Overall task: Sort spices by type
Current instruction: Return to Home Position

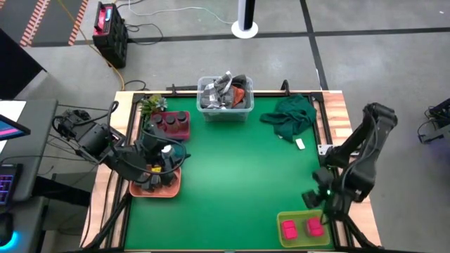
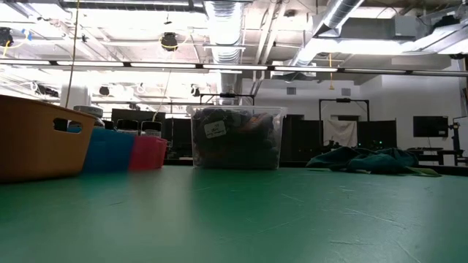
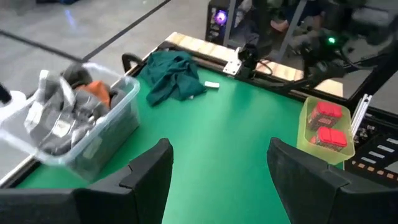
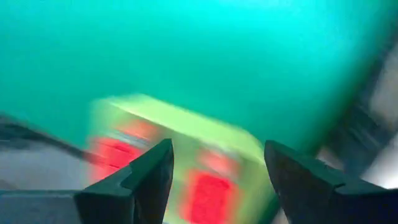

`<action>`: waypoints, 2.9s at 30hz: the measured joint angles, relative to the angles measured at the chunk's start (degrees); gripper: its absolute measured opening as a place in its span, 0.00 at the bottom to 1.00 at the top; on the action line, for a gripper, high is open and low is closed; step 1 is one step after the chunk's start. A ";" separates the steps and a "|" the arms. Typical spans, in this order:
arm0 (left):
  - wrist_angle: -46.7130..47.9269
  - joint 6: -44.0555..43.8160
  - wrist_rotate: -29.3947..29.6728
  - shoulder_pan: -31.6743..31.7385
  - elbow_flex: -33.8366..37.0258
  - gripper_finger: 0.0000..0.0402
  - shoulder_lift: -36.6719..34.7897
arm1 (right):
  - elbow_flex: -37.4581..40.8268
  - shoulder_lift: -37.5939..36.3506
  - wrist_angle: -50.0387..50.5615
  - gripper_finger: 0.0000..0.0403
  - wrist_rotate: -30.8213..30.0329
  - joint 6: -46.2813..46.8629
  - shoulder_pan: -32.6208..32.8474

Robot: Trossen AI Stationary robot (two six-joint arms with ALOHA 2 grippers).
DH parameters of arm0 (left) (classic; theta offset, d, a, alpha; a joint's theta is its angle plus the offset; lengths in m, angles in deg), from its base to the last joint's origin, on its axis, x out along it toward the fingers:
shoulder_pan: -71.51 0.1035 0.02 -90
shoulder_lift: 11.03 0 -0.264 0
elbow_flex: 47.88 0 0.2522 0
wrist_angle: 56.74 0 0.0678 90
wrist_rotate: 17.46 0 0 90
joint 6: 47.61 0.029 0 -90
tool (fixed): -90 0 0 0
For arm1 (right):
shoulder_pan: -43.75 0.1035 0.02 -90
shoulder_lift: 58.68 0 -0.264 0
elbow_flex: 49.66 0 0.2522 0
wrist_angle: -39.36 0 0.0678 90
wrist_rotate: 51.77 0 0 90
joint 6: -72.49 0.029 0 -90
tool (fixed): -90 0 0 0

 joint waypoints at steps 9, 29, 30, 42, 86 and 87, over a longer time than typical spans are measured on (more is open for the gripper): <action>-7.37 11.60 0.72 -2.75 2.59 0.62 -0.91 | 0.15 -11.15 -2.68 0.69 -35.96 -16.29 -6.87; -57.77 2.72 -1.78 1.39 57.80 0.62 -31.36 | 31.09 -41.41 -86.14 0.65 -24.93 -86.78 -34.39; -61.68 3.04 -1.85 2.10 60.61 0.62 -32.70 | 30.48 -42.03 -87.54 0.63 -23.15 -89.23 -35.79; -75.04 3.81 -5.66 11.58 76.21 0.62 -46.30 | 17.81 -44.47 -57.89 0.45 -16.64 -96.54 -49.47; -54.83 -4.32 -5.60 17.18 83.93 0.62 -70.29 | 52.68 -47.66 -94.75 0.05 23.62 -84.19 -91.14; -54.11 -4.60 -5.60 17.18 83.93 0.62 -70.29 | 52.68 -48.32 -92.38 0.05 23.44 -84.96 -91.10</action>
